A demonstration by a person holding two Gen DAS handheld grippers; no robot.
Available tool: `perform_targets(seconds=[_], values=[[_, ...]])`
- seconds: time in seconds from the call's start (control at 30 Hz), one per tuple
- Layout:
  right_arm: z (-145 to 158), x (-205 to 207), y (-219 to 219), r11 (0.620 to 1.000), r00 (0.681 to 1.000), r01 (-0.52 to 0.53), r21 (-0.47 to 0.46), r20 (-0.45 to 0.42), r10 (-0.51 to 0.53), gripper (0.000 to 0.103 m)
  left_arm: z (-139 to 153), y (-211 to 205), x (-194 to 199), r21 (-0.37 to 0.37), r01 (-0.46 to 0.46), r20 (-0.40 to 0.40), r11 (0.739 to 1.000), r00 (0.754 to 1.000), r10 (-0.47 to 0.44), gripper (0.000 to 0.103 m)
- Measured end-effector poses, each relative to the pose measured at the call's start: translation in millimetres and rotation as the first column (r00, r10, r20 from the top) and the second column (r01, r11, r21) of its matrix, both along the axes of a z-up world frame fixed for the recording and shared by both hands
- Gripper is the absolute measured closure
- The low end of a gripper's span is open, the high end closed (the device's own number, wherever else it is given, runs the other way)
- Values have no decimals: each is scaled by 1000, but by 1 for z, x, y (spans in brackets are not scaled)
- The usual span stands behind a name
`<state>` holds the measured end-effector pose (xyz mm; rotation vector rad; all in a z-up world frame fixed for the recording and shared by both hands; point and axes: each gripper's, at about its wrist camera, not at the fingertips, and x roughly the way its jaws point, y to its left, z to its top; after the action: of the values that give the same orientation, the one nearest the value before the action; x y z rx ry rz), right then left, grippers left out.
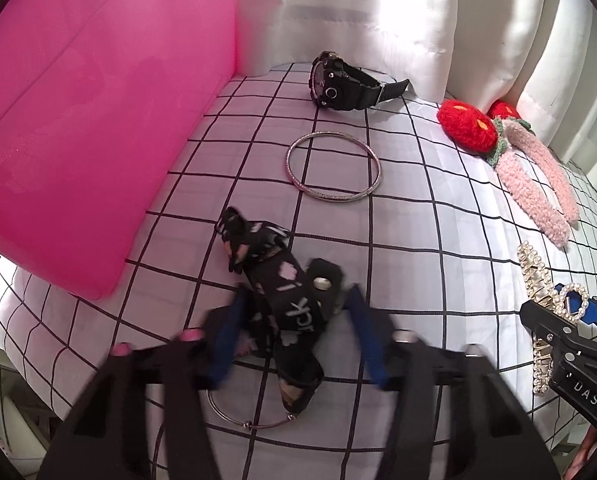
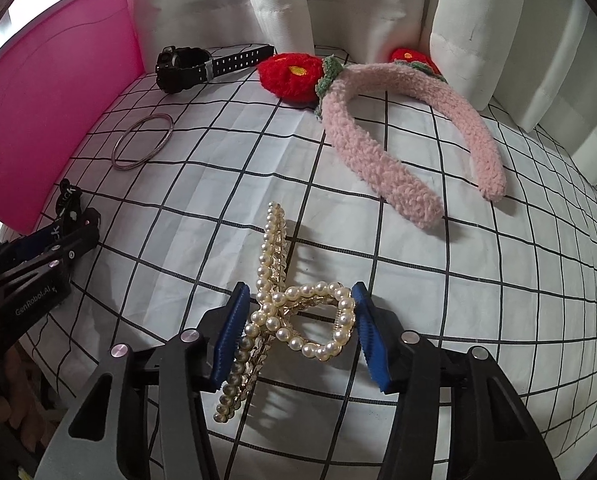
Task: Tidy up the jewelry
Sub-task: 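Grasp the black strap with the left gripper while the right gripper grasps the pearl clip, then carry the strap and pearl clip into the pink tub and open both grippers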
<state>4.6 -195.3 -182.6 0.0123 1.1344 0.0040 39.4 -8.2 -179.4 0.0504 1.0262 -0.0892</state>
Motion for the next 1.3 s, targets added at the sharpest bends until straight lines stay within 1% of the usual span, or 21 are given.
perform_targets(seconds=[0.03, 0.13, 0.2, 0.47, 0.7, 0.87, 1.03, 1.2, 1.3], values=[[0, 0, -1, 1000, 1000, 2, 9, 1, -2, 53, 1, 0, 0, -1, 2, -3, 1000, 1000, -2, 86], [3, -1, -3, 1000, 1000, 5, 21, 10, -5, 58, 3, 2, 0, -13, 4, -14, 1000, 1000, -4, 91], [5, -1, -6, 1000, 1000, 1, 31, 9, -1, 60, 5, 4, -1, -21, -1, -13, 1000, 1000, 1, 92], [10, -6, -10, 998, 1000, -2, 65, 14, 1, 61, 25, 2, -9, -32, 16, 17, 999, 1000, -15, 92], [29, -11, -13, 998, 999, -3, 62, 49, 0, 61, 44, -5, -13, -45, 46, 43, 998, 998, -44, 92], [55, -14, -16, 998, 995, -12, 55, 96, 6, 61, 68, -10, -18, -64, 59, 78, 996, 996, -54, 92], [89, -13, -19, 999, 988, -28, 45, 155, 20, 61, 98, -13, -21, -92, 68, 121, 993, 991, -57, 92], [126, -6, -13, 997, 973, -62, 40, 225, 52, 61, 136, -13, -23, -112, 66, 188, 991, 981, -44, 92], [146, 0, -4, 995, 959, -93, 36, 271, 80, 61, 161, -9, -24, -124, 58, 237, 991, 971, -27, 92]])
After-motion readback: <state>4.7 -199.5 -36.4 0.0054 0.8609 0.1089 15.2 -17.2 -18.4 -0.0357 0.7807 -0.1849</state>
